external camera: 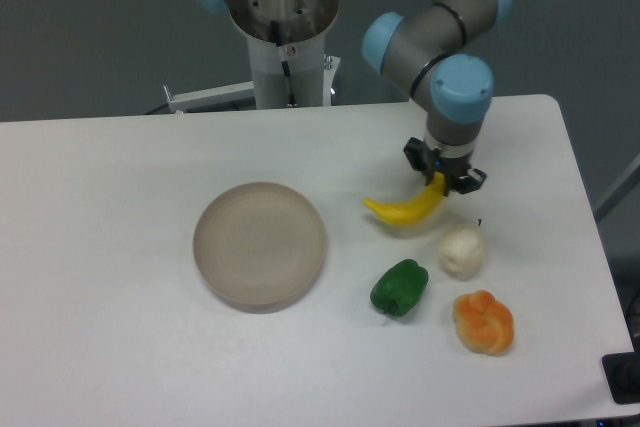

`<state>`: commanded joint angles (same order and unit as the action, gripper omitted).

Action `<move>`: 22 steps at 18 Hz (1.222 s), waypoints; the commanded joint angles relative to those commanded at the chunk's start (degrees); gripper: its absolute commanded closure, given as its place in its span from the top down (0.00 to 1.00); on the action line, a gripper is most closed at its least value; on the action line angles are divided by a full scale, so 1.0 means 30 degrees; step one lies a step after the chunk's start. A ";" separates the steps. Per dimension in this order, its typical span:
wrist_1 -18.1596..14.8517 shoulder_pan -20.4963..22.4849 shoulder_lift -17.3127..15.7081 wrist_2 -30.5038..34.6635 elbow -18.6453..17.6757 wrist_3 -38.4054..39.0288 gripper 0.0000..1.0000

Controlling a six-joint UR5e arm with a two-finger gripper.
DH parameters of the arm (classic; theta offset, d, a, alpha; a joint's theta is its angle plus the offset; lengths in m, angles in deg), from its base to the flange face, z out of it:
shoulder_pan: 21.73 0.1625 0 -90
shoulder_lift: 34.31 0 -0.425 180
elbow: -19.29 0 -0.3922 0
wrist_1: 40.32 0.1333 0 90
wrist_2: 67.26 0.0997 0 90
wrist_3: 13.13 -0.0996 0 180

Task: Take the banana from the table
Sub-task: 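Lift the held banana up and carry it toward the white fruit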

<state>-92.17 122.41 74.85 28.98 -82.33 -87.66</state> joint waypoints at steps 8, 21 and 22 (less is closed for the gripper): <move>-0.0438 0.0059 0.0439 -0.1875 0.3224 -0.0234 0.29; -0.0909 -0.0088 0.1583 -0.1817 0.5455 -0.0264 0.29; -0.0909 -0.0088 0.1583 -0.1788 0.5484 -0.0264 0.29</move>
<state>-94.90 122.15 79.59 23.62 -65.88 -88.45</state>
